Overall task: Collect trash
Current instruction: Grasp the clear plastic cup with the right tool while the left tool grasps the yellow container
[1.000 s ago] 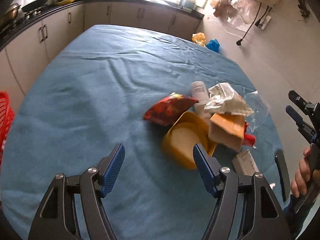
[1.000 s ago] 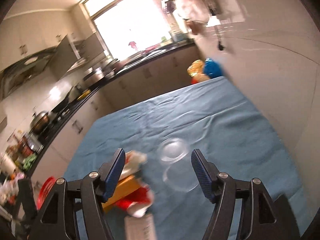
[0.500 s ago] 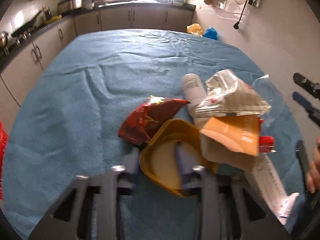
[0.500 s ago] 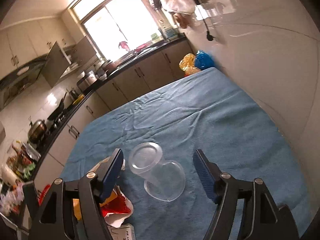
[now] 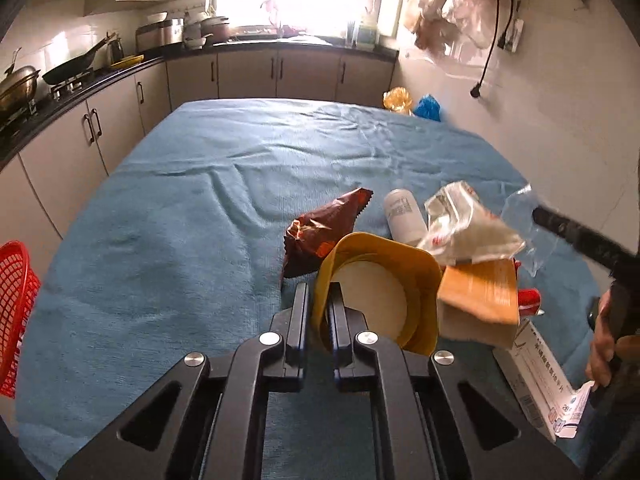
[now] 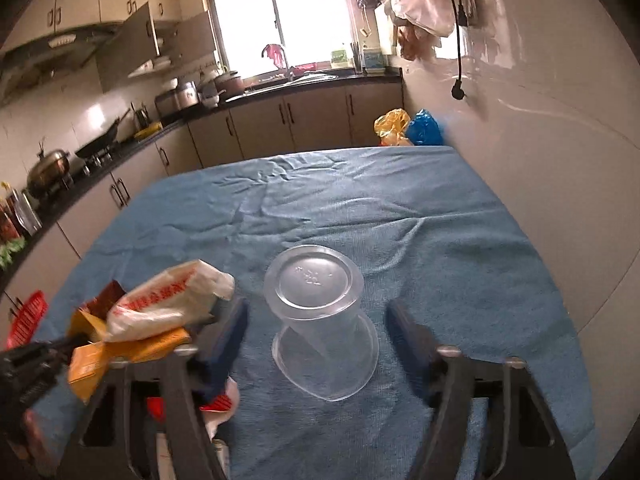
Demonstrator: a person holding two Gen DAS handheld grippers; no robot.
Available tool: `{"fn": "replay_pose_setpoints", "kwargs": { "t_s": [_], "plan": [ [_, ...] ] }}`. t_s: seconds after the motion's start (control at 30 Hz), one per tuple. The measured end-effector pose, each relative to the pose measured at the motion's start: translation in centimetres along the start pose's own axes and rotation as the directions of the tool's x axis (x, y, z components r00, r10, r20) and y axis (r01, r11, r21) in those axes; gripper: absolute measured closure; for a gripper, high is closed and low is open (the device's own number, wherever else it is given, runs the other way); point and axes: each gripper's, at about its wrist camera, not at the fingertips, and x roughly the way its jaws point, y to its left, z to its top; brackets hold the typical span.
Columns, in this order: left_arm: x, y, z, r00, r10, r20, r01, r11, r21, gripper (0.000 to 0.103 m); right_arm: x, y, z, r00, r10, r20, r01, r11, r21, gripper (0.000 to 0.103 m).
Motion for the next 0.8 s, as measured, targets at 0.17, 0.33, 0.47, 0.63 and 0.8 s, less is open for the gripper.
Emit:
{"fn": "replay_pose_setpoints", "kwargs": {
  "t_s": [0.17,0.33,0.47,0.63,0.8],
  "plan": [
    [-0.6,0.2,0.2,0.998,-0.064,0.025,0.064,0.998,-0.017,0.095,0.5,0.4,-0.5,0.999,-0.048,-0.017,0.047,0.998,-0.039,0.071],
    [-0.5,0.5,0.4,0.992,-0.121,0.028,0.122,0.992,-0.044,0.095,-1.1,0.7,-0.5,0.998,-0.039,0.043,0.040,0.999,-0.021,0.072],
    [-0.9,0.6,0.5,0.994,-0.090,0.057,0.093,0.994,-0.050,0.095,-2.7,0.5,-0.4,0.993,-0.045,0.109,0.045,0.999,0.007,0.072],
    [-2.1,1.2,0.7,0.990,-0.012,0.138,0.022,0.997,-0.071,0.095,-4.7,0.5,-0.2,0.983,0.019,0.184,-0.028,0.999,0.045,0.072],
    [-2.5,1.4,0.9,0.985,0.038,0.169,-0.024,0.996,-0.088,0.095,-6.1,1.9,-0.5,0.965,0.118,0.234,-0.123,0.992,0.006,0.072]
  ]
}}
